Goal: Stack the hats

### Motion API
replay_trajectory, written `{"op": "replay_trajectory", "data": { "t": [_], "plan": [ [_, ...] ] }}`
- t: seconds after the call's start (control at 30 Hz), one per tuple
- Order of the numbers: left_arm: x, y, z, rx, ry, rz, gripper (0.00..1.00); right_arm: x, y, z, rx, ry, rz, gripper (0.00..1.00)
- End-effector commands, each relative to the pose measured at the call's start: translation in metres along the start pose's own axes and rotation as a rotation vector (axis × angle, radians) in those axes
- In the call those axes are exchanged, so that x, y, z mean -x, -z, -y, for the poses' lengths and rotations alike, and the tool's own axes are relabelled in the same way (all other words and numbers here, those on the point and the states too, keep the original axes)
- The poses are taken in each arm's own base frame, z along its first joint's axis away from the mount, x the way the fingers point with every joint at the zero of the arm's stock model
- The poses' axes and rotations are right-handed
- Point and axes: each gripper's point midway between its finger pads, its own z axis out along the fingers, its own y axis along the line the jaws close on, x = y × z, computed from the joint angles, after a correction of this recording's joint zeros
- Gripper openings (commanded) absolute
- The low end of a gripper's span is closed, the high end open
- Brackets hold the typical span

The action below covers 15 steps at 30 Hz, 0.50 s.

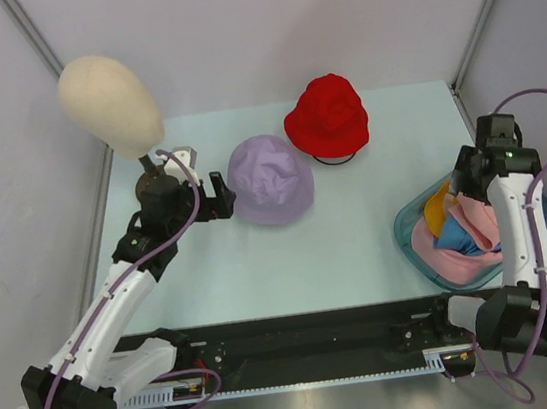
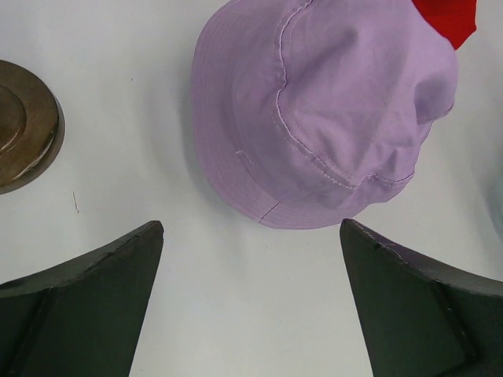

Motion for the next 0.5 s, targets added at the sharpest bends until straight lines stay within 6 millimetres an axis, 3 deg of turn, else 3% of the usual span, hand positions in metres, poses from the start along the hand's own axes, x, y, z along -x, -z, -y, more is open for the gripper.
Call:
{"op": "replay_trajectory", "data": {
  "t": [0.0, 0.2, 0.47],
  "plan": [
    [0.009, 0.005, 0.007, -0.031, 0.015, 0.048, 1.00, 0.005, 0.004, 0.001, -0.076, 0.157, -0.019, 0.67],
    [0.013, 0.007, 0.006, -0.023, 0.003, 0.055, 1.00, 0.001, -0.008, -0.012, -0.104, 0.251, -0.075, 0.65],
    [0.016, 0.009, 0.005, -0.019, 0.002, 0.056, 1.00, 0.001, -0.026, 0.000, -0.230, 0.286, -0.119, 0.59]
  ]
}}
